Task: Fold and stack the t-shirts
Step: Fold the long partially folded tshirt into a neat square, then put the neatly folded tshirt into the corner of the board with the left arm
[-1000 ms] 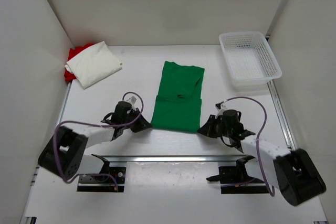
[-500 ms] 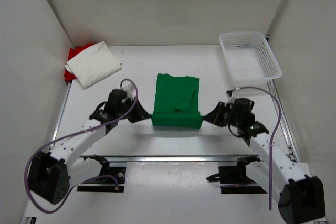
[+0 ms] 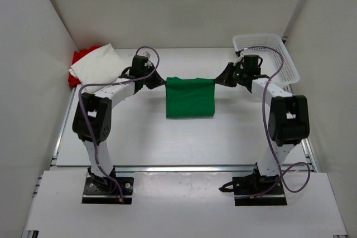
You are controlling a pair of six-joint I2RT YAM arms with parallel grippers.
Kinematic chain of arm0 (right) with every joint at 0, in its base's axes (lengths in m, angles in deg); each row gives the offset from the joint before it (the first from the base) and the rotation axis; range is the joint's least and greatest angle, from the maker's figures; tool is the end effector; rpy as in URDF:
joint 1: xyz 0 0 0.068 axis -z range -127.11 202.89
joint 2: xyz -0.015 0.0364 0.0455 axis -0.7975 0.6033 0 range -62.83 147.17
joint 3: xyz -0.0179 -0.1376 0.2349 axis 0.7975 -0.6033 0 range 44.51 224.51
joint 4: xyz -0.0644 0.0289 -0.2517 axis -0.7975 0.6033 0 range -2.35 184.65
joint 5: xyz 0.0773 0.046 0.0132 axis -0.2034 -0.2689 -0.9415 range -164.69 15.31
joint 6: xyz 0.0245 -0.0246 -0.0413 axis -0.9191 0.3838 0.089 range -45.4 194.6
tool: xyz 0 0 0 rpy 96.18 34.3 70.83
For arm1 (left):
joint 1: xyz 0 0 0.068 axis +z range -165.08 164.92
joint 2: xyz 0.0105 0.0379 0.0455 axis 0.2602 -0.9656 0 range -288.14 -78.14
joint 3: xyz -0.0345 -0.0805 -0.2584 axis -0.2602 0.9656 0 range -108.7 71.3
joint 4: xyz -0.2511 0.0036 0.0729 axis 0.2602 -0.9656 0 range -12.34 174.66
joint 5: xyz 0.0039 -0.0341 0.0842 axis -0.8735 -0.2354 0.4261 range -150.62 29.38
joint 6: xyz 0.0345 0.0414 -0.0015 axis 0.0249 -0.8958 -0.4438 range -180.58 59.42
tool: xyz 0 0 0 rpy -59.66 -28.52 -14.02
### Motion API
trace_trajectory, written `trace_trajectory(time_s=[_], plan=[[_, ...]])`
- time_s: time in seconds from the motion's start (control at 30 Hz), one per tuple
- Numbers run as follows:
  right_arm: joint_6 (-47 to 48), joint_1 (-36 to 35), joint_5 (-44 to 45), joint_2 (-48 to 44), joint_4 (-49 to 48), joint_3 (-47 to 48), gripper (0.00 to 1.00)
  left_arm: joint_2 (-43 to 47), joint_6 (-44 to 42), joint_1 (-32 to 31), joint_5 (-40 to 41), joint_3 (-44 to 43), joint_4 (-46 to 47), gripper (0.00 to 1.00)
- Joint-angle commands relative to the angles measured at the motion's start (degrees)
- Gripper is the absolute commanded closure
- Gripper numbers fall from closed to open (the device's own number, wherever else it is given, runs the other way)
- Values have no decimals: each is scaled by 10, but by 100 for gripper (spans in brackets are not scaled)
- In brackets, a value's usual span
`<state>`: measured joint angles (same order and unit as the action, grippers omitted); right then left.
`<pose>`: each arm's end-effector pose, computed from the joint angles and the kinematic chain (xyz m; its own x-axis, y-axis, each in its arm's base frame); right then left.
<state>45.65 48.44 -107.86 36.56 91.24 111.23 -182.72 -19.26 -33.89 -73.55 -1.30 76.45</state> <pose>0.3827 0.0494 0.2308 -0.7604 0.3472 -0.5488 -0.1561 0.7226 0.6734 0.3847 -0.1394 0.2200 -0.7731 -0.4166 -0.4783 -0.0459 0.7888 -0.6129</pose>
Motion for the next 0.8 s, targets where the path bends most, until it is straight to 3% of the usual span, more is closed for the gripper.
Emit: trace_trajectory(time_s=[0.0, 0.1, 0.17, 0.23, 0.3, 0.57, 0.7, 0.77], plan=[[13, 13, -8, 74, -11, 90, 100, -49, -4, 25, 35, -67, -5, 95], [17, 8, -8, 141, 25, 167, 92, -91, 17, 43, -10, -97, 16, 74], [26, 2, -4, 152, 41, 191, 65, -92, 24, 55, -15, -93, 27, 56], [31, -6, 3, 130, 41, 196, 56, -54, 25, 67, 1, -48, 57, 33], [36, -15, 27, 87, 13, 154, 50, -28, 20, 76, -2, -9, 75, 27], [-34, -76, 71, -146, -176, -197, 48, -27, 29, 27, -101, 141, 187, 13], [-46, -107, 76, -209, -184, -295, 48, -91, 13, 3, -121, 106, 177, 19], [-46, -118, 76, -244, -190, -327, 48, -113, 15, -19, -114, 88, 171, 26]])
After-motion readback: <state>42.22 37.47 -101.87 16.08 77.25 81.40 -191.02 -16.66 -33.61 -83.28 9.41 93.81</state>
